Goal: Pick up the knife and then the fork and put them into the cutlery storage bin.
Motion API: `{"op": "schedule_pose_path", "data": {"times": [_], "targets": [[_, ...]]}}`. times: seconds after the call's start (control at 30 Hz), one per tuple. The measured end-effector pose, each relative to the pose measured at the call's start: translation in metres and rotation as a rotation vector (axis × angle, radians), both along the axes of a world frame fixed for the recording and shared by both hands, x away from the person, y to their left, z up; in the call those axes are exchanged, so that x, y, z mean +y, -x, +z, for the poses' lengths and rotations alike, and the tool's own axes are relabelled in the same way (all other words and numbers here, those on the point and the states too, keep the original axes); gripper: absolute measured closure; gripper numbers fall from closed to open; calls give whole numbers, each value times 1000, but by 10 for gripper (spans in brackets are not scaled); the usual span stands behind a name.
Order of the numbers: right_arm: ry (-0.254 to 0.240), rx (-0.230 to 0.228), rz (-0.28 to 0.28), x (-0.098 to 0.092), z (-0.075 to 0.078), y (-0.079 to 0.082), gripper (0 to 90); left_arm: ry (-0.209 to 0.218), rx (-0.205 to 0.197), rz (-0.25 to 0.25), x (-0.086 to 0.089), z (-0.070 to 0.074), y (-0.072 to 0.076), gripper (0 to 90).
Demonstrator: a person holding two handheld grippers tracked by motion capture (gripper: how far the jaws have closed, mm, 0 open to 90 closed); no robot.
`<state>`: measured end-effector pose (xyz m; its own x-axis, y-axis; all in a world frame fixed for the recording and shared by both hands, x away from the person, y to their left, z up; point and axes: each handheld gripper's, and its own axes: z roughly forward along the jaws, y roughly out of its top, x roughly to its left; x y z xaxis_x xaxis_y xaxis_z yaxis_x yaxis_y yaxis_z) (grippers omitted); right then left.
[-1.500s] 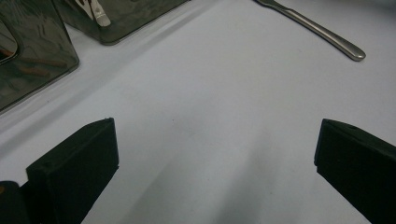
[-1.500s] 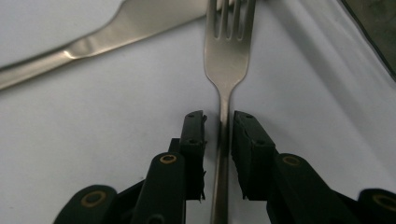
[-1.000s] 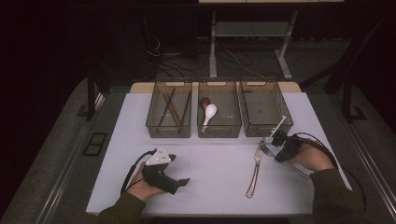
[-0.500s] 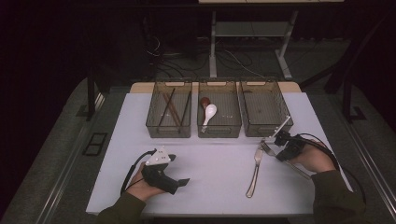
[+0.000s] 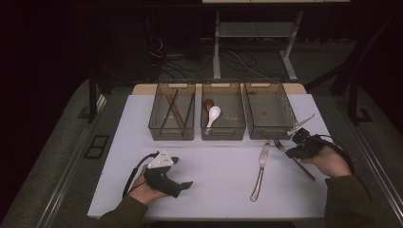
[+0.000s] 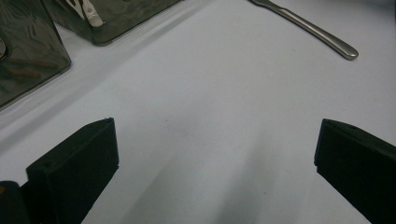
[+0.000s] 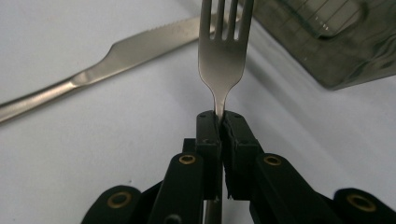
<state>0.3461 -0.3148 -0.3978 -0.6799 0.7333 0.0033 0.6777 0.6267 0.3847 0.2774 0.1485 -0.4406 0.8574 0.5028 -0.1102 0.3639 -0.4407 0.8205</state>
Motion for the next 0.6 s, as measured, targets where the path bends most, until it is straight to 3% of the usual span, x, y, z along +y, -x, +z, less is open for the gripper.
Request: {"op": "schedule_pose_path", "data": {"times": [0.27,0.6], "targets": [[-143,-72,-18,-10,8,3,855,-2,1,-2,0,0,0,0],[-250,-166,-67,-21,13,7,855,4,-1,-4,0,0,0,0]]}}
